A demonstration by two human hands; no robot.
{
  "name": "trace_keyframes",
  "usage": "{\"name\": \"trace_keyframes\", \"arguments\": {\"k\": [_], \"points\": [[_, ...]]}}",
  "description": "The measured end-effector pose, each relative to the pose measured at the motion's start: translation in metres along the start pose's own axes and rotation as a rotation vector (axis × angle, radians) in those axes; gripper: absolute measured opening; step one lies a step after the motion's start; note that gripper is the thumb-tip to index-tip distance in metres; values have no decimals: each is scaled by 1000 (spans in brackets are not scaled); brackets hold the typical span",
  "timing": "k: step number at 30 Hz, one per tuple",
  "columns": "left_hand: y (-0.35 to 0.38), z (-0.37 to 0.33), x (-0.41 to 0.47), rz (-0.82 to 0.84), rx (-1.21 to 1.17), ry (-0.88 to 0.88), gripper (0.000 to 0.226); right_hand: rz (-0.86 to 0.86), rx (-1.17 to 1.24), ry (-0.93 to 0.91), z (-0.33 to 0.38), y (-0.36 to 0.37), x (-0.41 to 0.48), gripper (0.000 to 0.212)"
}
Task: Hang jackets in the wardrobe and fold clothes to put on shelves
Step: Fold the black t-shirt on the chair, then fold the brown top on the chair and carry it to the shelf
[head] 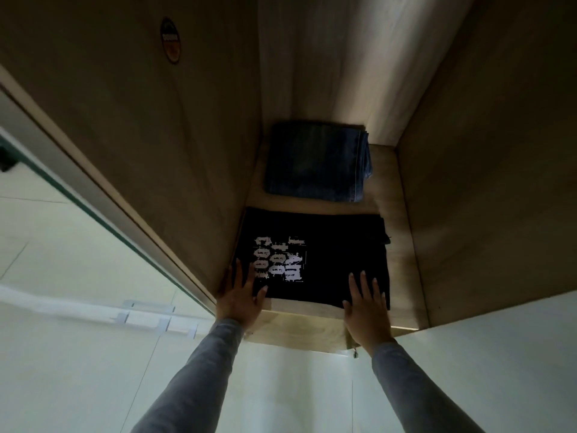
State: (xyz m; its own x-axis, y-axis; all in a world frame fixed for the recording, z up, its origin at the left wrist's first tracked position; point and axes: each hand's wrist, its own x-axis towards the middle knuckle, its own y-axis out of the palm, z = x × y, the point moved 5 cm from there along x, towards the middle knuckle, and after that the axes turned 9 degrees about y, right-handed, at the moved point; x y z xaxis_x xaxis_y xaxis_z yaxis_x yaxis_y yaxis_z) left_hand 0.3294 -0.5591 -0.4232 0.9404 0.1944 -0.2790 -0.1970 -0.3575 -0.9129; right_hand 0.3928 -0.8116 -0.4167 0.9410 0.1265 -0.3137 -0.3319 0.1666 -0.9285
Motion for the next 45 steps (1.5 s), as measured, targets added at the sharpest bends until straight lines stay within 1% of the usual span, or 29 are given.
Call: {"name": "trace_keyframes", "arguments": {"k": [3, 4, 7, 9, 14, 17, 20, 22, 24, 26, 30, 32, 37, 41, 45], "points": [[-18, -4, -19, 53, -37, -58, 71, 116, 3, 24, -3, -10, -14, 63], [-28, -6, -28, 47, -58, -61, 67, 132, 50, 24, 0, -19, -21, 62], [-60, -17, -48, -20, -58, -18, 65, 139, 229, 51, 11, -48, -42, 57], [-90, -28, -61, -76, -28, -5, 63, 135, 294, 57, 22, -73, -56, 55], [-167, -57, -100, -202, 83, 88, 55, -1, 378, 66, 53, -152, -97, 48], [-200, -70, -128, -264, 65, 191, 53, -30, 431, 63, 69, -189, -128, 46], [-229, -82, -172, -316, 24, 319, 51, -105, 462, 12, 85, -226, -172, 44], [-237, -77, -210, -310, -37, 372, 51, -130, 497, -14, 98, -236, -206, 43], [-241, -63, -256, -322, -60, 396, 50, -117, 536, -52, 114, -234, -244, 43], [-247, -41, -302, -369, -82, 360, 49, -92, 551, -95, 135, -227, -280, 43], [-262, 23, -382, -486, -123, 209, 49, -65, 598, -235, 196, -213, -343, 36], [-271, 60, -423, -527, -143, 119, 49, -40, 596, -316, 235, -203, -371, 36], [-284, 172, -547, -638, -180, -186, 49, 69, 516, -603, 354, -165, -466, 38], [-284, 233, -629, -711, -214, -366, 49, 174, 486, -738, 426, -131, -523, 38], [-279, 302, -722, -787, -202, -583, 48, 268, 416, -942, 516, -94, -595, 34]]}}
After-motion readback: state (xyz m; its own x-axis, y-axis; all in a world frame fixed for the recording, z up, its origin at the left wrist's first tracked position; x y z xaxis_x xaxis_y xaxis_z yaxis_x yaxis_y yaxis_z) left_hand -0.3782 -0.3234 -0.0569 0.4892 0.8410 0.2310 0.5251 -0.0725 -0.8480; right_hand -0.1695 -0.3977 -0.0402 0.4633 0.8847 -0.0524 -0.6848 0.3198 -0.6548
